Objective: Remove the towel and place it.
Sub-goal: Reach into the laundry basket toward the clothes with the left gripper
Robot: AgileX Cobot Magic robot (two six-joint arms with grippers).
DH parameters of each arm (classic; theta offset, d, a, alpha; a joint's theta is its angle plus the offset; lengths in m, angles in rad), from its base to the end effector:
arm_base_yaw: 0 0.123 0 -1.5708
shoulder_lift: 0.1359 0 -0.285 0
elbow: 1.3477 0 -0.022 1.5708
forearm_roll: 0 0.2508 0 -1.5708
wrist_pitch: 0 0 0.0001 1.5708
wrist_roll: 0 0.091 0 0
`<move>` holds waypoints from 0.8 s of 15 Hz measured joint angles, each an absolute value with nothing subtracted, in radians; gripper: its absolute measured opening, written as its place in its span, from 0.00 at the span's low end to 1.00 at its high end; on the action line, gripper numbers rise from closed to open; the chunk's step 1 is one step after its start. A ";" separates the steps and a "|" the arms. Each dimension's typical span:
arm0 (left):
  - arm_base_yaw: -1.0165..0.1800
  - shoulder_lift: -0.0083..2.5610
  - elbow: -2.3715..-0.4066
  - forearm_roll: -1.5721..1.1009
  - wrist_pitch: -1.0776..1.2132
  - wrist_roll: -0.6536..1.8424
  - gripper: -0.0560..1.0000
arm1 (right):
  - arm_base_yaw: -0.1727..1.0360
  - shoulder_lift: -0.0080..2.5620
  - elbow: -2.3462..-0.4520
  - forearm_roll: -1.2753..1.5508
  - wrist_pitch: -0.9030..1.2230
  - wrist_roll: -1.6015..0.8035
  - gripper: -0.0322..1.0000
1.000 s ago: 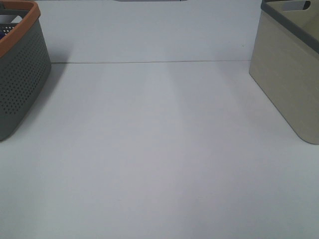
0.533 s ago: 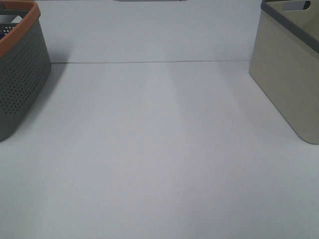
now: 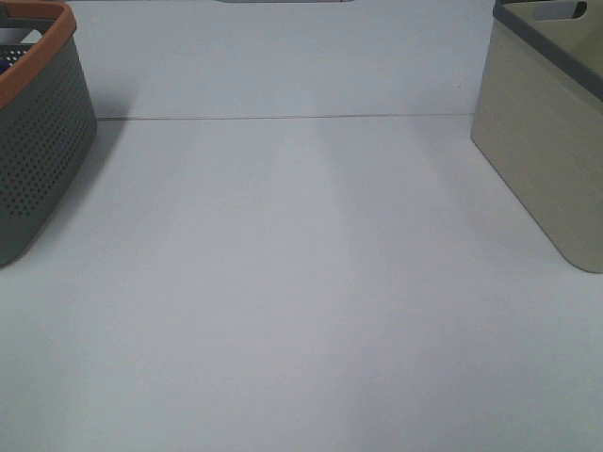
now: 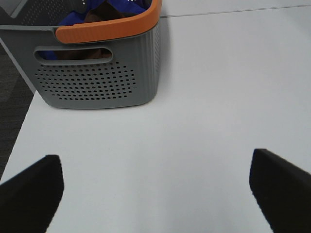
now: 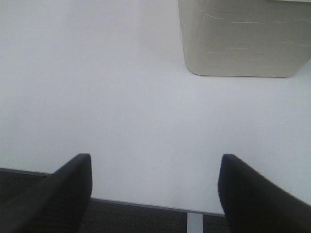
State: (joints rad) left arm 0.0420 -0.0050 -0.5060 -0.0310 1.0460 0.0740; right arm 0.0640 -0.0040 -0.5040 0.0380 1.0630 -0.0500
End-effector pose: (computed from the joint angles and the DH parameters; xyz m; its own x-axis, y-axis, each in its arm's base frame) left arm -0.0056 -0.0027 0.2802 -0.4327 0.0403 -0.9006 0.0075 0.9991 0.0411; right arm -0.0062 0.0026 0.2782 -0.4466 -0.0602 -0.8927 -0.1076 0.9941 -0.0132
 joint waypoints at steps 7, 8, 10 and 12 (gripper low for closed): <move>0.042 -0.005 -0.506 -0.031 1.046 0.074 0.99 | 0.064 -0.004 -0.504 0.038 1.063 -0.050 0.65; 0.042 -0.005 -0.506 -0.031 1.046 0.074 0.99 | 0.064 -0.004 -0.504 0.038 1.063 -0.050 0.65; 0.042 -0.005 -0.506 -0.031 1.046 0.074 0.99 | 0.064 -0.004 -0.504 0.038 1.063 -0.050 0.65; 0.042 -0.005 -0.506 -0.037 1.046 0.074 0.99 | 0.064 -0.004 -0.504 0.038 1.063 -0.050 0.65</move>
